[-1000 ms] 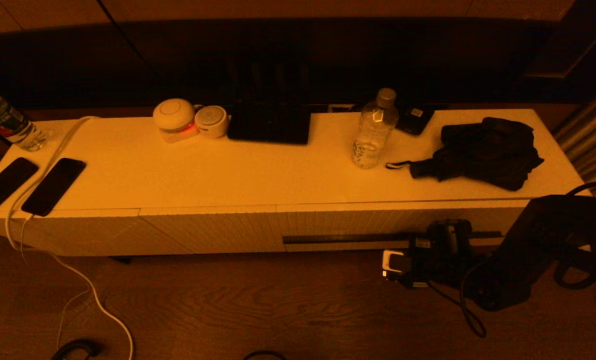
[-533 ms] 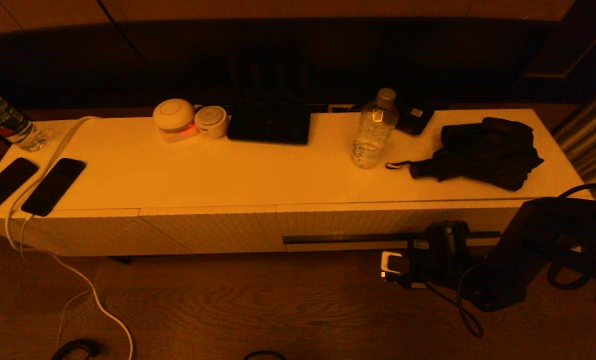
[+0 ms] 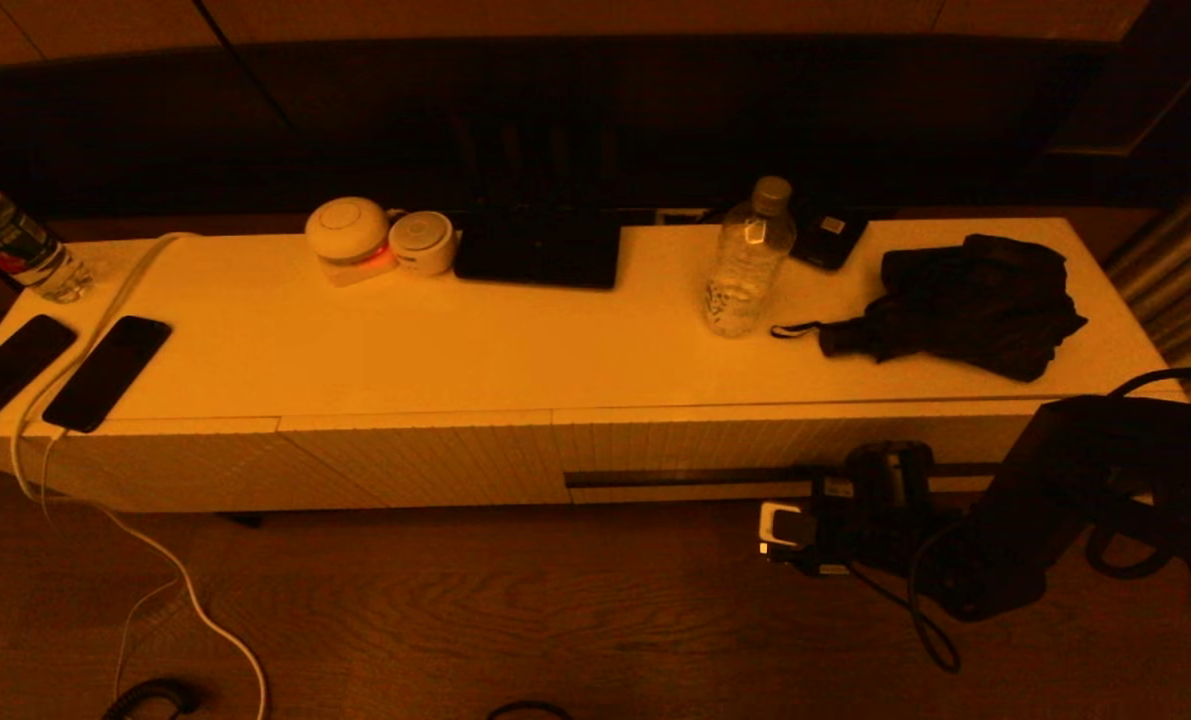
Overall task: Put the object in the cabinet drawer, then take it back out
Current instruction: Open the drawer
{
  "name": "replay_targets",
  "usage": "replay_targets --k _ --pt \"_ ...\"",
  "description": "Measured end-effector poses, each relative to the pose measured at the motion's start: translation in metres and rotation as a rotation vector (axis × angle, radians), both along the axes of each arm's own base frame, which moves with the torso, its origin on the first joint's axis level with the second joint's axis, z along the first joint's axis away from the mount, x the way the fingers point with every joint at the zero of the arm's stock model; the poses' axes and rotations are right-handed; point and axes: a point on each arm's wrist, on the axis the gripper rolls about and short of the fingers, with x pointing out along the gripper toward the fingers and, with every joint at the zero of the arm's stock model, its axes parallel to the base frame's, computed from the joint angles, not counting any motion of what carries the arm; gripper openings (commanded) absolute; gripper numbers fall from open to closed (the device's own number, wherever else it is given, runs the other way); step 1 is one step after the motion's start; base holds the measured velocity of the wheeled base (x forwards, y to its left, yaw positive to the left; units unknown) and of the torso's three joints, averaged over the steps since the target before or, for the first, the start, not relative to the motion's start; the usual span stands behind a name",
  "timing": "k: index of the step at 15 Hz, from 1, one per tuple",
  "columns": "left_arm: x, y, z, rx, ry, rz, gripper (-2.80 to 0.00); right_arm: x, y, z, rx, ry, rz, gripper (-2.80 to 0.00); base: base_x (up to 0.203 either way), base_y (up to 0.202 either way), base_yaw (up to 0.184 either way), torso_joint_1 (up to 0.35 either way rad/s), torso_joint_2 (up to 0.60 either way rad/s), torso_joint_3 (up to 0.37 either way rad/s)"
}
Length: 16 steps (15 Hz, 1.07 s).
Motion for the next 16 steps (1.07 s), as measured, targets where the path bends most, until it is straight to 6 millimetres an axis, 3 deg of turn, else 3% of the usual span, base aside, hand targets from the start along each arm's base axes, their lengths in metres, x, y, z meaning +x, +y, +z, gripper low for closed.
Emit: replay_targets --k 12,16 --pt "0.0 0.0 0.0 0.0 0.0 0.0 -2.8 -0.042 -0.01 -0.02 -0.037 0.156 0.003 0.0 0.0 0.0 0.0 0.0 0.0 0.0" --pt "0.0 0.0 0.0 0.0 0.0 0.0 -2.8 -0.075 -0.018 -0.027 -0.054 0.241 0.008 0.0 0.0 0.0 0.0 0.0 0.0 0.0"
